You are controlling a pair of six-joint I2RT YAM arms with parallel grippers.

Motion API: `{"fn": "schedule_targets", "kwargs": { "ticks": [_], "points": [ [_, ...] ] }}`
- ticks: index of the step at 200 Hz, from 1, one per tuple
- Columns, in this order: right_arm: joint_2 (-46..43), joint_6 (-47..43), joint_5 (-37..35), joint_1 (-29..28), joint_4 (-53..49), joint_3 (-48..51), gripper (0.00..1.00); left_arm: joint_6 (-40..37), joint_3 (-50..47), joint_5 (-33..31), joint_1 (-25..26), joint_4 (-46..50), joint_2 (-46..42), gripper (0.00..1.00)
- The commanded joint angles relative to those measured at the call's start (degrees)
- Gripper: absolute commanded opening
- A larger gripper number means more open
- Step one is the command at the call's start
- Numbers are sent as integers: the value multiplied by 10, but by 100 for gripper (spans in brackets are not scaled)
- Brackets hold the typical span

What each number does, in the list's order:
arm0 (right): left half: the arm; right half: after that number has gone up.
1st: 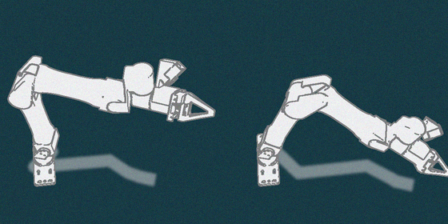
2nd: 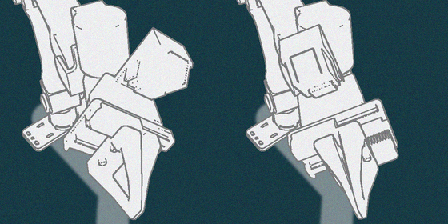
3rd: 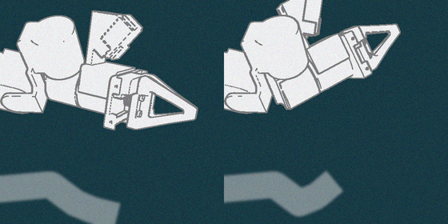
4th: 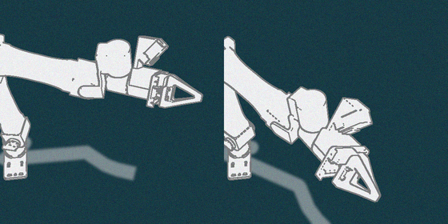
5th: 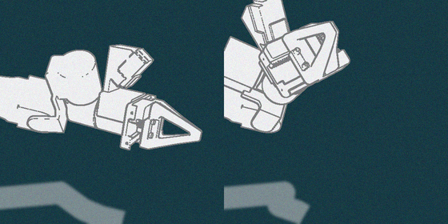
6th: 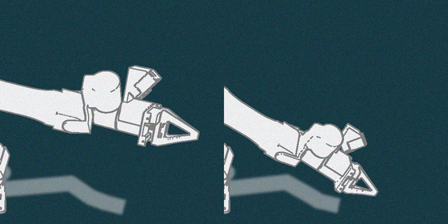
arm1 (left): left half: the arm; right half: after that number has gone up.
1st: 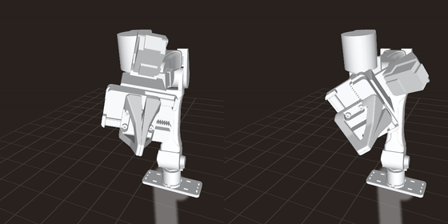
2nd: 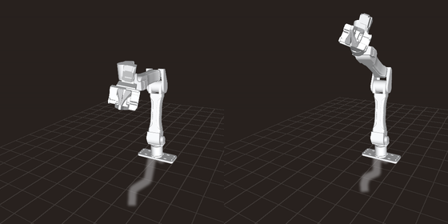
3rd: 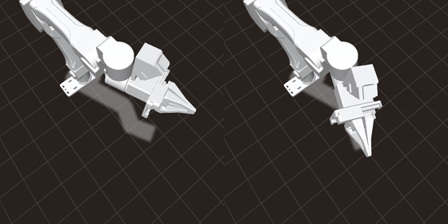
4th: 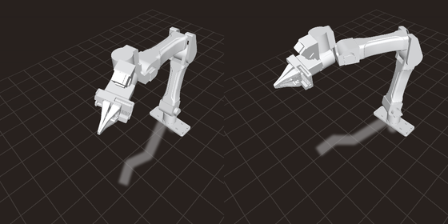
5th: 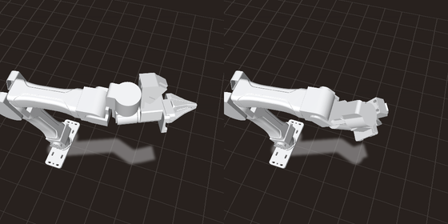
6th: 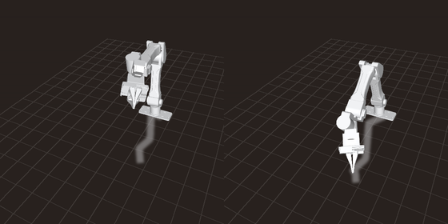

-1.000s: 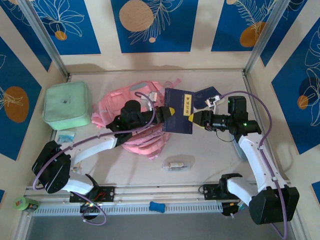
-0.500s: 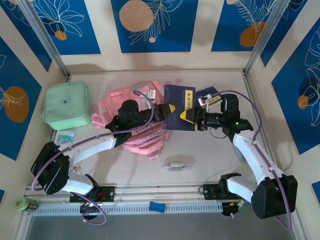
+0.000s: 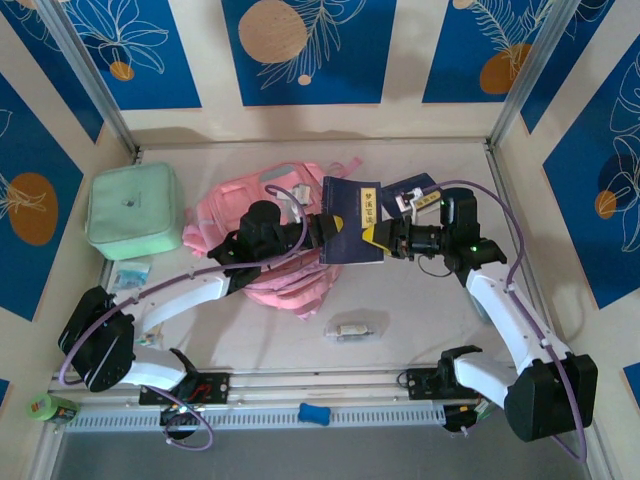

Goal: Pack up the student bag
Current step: Pass the book, then open the student bag at the center of the table.

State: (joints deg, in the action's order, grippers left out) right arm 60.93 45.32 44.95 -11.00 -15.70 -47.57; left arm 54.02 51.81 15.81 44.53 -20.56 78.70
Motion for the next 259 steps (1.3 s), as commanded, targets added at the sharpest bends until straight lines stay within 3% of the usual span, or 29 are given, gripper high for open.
{"fn": "schedule_targets", "kwargs": {
  "ticks": [1, 18, 32, 61, 95, 123, 152, 204, 259],
  "points": [
    [-1, -19, -16, -6, -25, -24, 17, -26, 7, -13, -4, 21, -16, 0],
    [-1, -30, -32, -6, -49, -33, 7, -32, 6, -20, -4, 28, -25, 7],
    [-3, -50, -45, -5, -78, -42, 5, -69, 21, -19, -4, 66, -33, 20],
    [-12, -73, -74, 8, -139, -51, 4, -191, 46, -64, -5, 221, -71, 42],
    [-29, -105, -127, 20, -222, -53, 4, -353, 96, -168, -4, 451, -98, 55],
    [-44, -110, -130, 31, -234, -37, 4, -458, 104, -204, -5, 543, -80, 59],
    [-42, -110, -141, 39, -239, -28, 3, -515, 124, -220, -5, 593, -23, 60],
    [-45, -107, -137, 52, -228, -11, 3, -533, 129, -88, -5, 561, 41, 60],
    [-50, -108, -127, 62, -230, -2, 3, -538, 170, -118, -5, 573, 115, 54]
  ]
}}
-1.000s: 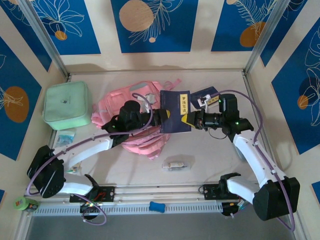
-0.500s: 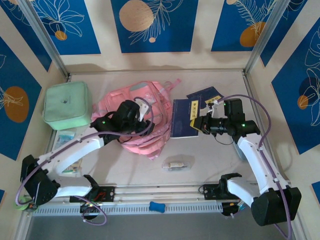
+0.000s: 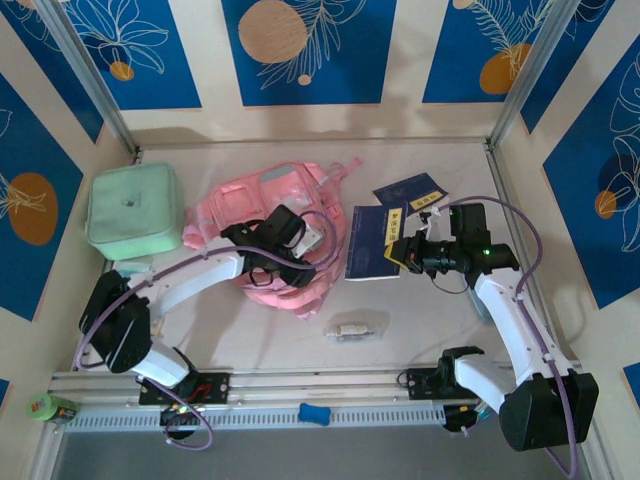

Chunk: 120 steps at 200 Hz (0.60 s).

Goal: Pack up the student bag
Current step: Open the student bag at the center of the table.

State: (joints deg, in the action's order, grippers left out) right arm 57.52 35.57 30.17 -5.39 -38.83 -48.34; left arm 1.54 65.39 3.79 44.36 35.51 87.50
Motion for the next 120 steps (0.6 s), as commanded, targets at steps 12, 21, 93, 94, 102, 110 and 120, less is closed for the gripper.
{"fn": "schedule_targets", "kwargs": {
  "ticks": [12, 21, 93, 94, 102, 110, 120],
  "points": [
    [-20, -11, 21, 9, 1, 9, 3, -17, 40, 15, -3, 11, 40, 54],
    [-22, -12, 21, 11, 1, 10, 3, -22, 41, 18, -3, 5, 48, 51],
    [-21, -18, 24, 16, 2, 19, 3, -46, 66, -10, -3, 24, 51, 8],
    [-21, -18, 25, 16, 2, 19, 3, -46, 66, -11, -3, 25, 51, 8],
    [-20, -17, 29, 16, 2, 18, 3, -49, 70, -12, -3, 29, 45, 3],
    [-20, -18, 32, 16, 2, 18, 3, -51, 73, -13, -3, 34, 38, 0],
    [-20, -22, 31, 17, -4, 13, 3, -54, 76, -15, -3, 35, 30, 0]
  ]
}}
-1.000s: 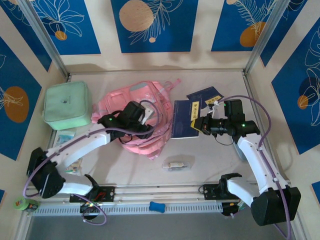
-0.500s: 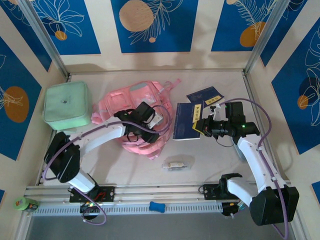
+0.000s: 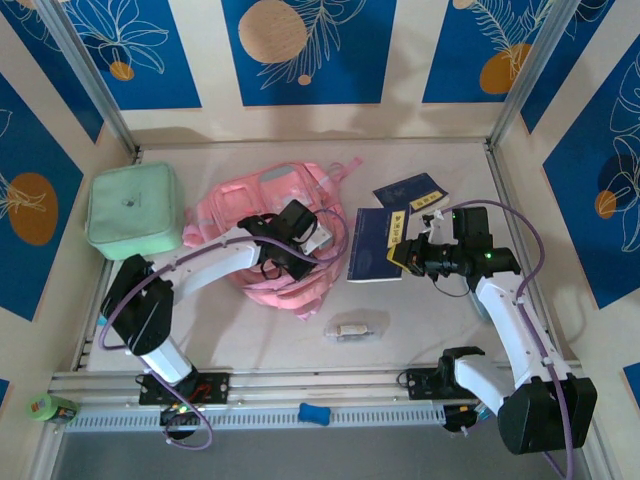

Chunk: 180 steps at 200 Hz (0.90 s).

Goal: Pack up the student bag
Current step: Open the student bag at the center of the table, then place the book in the student bag.

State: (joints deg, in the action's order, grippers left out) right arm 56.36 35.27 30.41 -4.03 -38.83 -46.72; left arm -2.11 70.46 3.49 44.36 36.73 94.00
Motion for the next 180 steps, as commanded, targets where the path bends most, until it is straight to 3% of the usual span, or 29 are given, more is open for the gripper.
{"fn": "schedule_targets", "kwargs": {
  "ticks": [1, 49, 111, 140, 180],
  "points": [
    [-9, -19, 28, 3, -4, -3, 3, -18, 25, -12, -2, 23, -36, 0],
    [-15, -21, 13, -23, -20, -6, 4, 16, 76, -103, -3, 38, -92, 0],
    [20, 92, -1, -125, 114, 49, 4, 16, 103, -195, -3, -30, -150, 0],
    [84, 155, -35, -196, 220, 53, 4, 24, 109, -217, -3, -44, -152, 0],
    [253, 224, -46, -256, 385, -1, 4, 38, 104, -226, -3, -64, -154, 0]
  ]
}}
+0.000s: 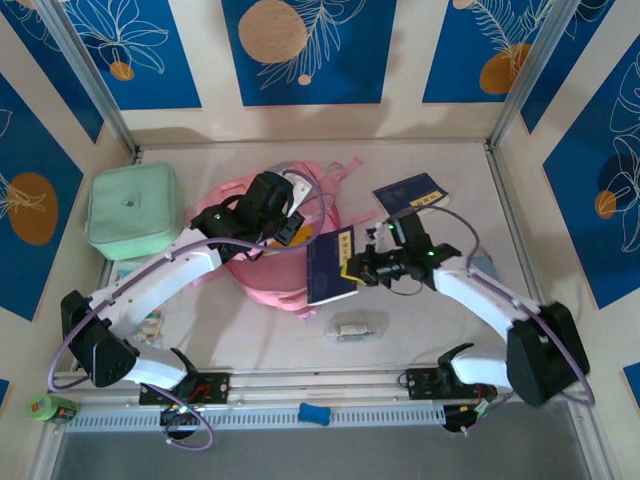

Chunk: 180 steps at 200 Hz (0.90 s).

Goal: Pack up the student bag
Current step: Place the book in the student bag, then move the book to the student bag.

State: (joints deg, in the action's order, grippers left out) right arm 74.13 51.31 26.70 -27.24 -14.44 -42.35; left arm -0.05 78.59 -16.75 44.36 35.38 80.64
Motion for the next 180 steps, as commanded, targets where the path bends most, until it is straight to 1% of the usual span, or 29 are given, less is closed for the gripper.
{"fn": "schedule_targets", "kwargs": {
  "ticks": [1, 12, 25, 43, 62, 75, 87, 93, 111, 124, 133, 152, 166, 180],
  "points": [
    [80, 64, -8, -25, 144, -47, 4, 18, 23, -24, -3, -51, -21, 0],
    [127, 79, -18, -36, 155, -78, 6, 27, 24, -33, -3, -50, -20, 0],
    [174, 73, -40, -48, 162, -119, 6, 40, 23, -44, -3, -51, -20, 0],
    [227, 75, -48, -52, 175, -160, 8, 55, 21, -53, -3, -55, -22, 0],
    [277, 63, -54, -55, 171, -202, 14, 60, 20, -55, -3, -57, -25, 0],
    [313, 50, -44, -58, 159, -232, 20, 61, 20, -63, -3, -58, -24, 0],
    [337, 49, -26, -59, 165, -242, 23, 64, 21, -74, -3, -59, -21, 0],
    [344, 46, -17, -58, 171, -243, 27, 67, 24, -80, -3, -56, -19, 0],
    [341, 20, -34, -53, 125, -249, 40, 70, 32, -87, -3, -50, -15, 0],
    [322, -6, -49, -47, 84, -243, 44, 66, 31, -82, -3, -54, -15, 0],
    [296, -27, -74, -46, 59, -232, 45, 66, 29, -79, -3, -54, -16, 0],
    [234, -52, -157, -51, -5, -200, 45, 70, 24, -68, -3, -54, -21, 0],
    [208, -60, -171, -57, -28, -182, 44, 70, 21, -58, -4, -58, -24, 0],
    [200, -57, -177, -76, -35, -171, 37, 69, 19, -53, -4, -61, -25, 0]
  ]
}}
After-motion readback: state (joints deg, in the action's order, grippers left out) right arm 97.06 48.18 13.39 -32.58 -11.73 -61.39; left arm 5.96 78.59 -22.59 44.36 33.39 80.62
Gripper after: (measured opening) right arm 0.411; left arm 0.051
